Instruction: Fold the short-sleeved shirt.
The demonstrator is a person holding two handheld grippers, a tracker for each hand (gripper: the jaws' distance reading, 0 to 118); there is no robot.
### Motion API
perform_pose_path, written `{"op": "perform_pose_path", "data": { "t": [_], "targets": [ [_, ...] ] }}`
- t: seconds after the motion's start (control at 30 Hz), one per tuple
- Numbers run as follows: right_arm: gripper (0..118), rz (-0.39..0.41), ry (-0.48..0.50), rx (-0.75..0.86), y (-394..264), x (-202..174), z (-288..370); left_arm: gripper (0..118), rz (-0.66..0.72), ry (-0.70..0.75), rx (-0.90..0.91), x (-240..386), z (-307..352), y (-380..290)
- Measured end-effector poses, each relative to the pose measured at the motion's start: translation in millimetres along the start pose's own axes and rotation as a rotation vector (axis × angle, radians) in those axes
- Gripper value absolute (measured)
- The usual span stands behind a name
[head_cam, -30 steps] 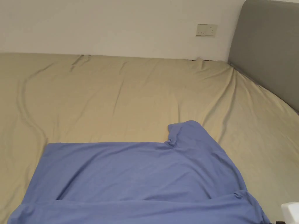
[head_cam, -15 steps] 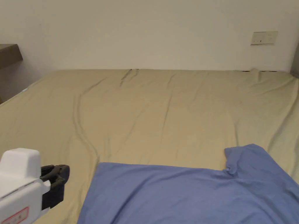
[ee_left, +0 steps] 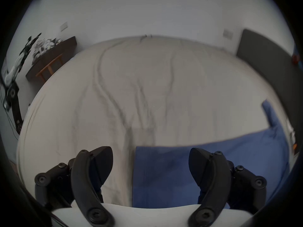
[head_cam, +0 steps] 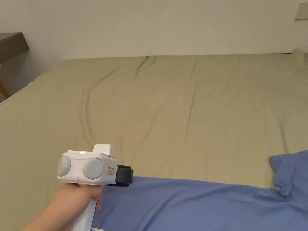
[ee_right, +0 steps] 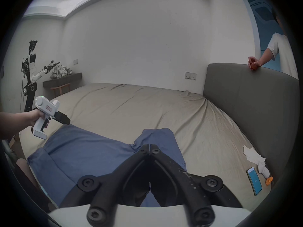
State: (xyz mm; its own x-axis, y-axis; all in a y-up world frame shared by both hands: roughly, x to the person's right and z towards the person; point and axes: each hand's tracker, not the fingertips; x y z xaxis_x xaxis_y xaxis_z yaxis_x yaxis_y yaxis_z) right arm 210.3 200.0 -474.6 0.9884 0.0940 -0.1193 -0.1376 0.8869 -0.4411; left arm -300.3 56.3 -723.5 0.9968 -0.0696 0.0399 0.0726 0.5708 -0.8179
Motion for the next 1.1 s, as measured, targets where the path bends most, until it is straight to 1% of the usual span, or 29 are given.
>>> {"op": "perform_pose_path", "data": {
  "t": [0.03,0.07,0.1,0.13,0.17,0.2,0.23,0.27,0.3,0.4,0.43,0.5,0.53,0.57,0.6,0.63,0.67,0.73,0.77,0.8,0.83,0.87,0.9,0.93,0.97,1.0,1.03,1.07,1.1],
  "targets": [
    [1,-0.002,-0.003,-0.006,0,2,-4,96,-0.033,0.020,-0.052,4,-11,-5],
    [1,-0.010,-0.002,-0.013,0,5,-7,90,-0.015,0.019,-0.102,5,-21,-12],
    [1,-0.018,0.002,-0.018,1,9,-11,86,0.072,-0.041,-0.016,0,-16,-18],
    [1,-0.020,-0.002,-0.020,1,10,-14,86,0.117,-0.021,0.025,-3,-8,-19],
    [1,-0.017,-0.010,-0.024,0,13,-17,78,0.118,-0.060,-0.007,-4,-5,-19],
    [1,-0.011,-0.014,-0.028,0,15,-22,68,0.096,-0.039,0.020,-3,2,-21],
    [1,-0.008,-0.014,-0.032,0,18,-27,41,0.069,-0.040,0.052,0,8,-25],
    [1,-0.012,-0.004,-0.048,0,22,-34,1,-0.004,0.006,0.073,7,18,-30],
    [1,-0.025,0.012,-0.073,-3,26,-43,1,-0.058,0.049,0.111,9,24,-34],
    [1,-0.009,0.018,-0.128,-12,39,-81,0,0.023,-0.083,0.101,6,44,-37],
    [1,-0.008,0.027,-0.144,-16,44,-93,0,0.055,-0.063,0.148,5,55,-37],
    [8,-0.016,0.028,-0.198,-16,56,-124,0,0.019,-0.090,0.188,6,77,-35],
    [23,-0.041,0.034,-0.246,-15,66,-141,0,0.010,-0.101,0.200,10,90,-35],
    [62,-0.057,0.044,-0.271,-15,74,-156,0,0.002,-0.111,0.210,10,98,-35],
    [88,-0.084,0.036,-0.288,-14,80,-173,0,-0.005,-0.120,0.223,10,106,-35],
    [106,-0.093,0.044,-0.325,-14,86,-191,0,-0.015,-0.123,0.224,12,110,-35],
    [112,-0.074,0.042,-0.357,-13,90,-206,0,-0.017,-0.121,0.230,13,113,-35],
    [110,0.007,-0.031,-0.370,-20,105,-238,0,-0.023,-0.113,0.227,13,112,-34],
    [103,0.018,-0.093,-0.391,-25,111,-249,0,-0.016,-0.106,0.221,12,111,-34],
    [90,-0.039,-0.102,-0.451,-33,117,-258,0,-0.004,-0.105,0.212,10,107,-33],
    [72,-0.111,-0.065,-0.506,-41,123,-265,0,0.005,-0.105,0.201,10,106,-33],
    [49,-0.173,-0.023,-0.556,-50,127,-267,0,0.008,-0.106,0.199,10,106,-34],
    [44,-0.206,-0.008,-0.619,-60,128,-268,0,0.005,-0.105,0.192,11,105,-34],
    [44,-0.191,-0.012,-0.616,-65,126,-263,0,0.001,-0.104,0.186,11,104,-35],
    [38,-0.136,-0.027,-0.488,-59,122,-251,0,-0.006,-0.104,0.178,12,103,-36],
    [30,-0.153,0.005,-0.518,-58,123,-248,0,-0.011,-0.103,0.173,13,103,-37],
    [3,-0.161,-0.001,-0.525,-59,121,-245,0,-0.013,-0.104,0.171,13,104,-37],
    [3,-0.074,-0.011,-0.479,-57,119,-239,0,-0.013,-0.104,0.170,11,103,-39],
    [3,-0.021,-0.017,-0.443,-52,111,-228,0,-0.010,-0.105,0.172,10,106,-39]
  ]
}}
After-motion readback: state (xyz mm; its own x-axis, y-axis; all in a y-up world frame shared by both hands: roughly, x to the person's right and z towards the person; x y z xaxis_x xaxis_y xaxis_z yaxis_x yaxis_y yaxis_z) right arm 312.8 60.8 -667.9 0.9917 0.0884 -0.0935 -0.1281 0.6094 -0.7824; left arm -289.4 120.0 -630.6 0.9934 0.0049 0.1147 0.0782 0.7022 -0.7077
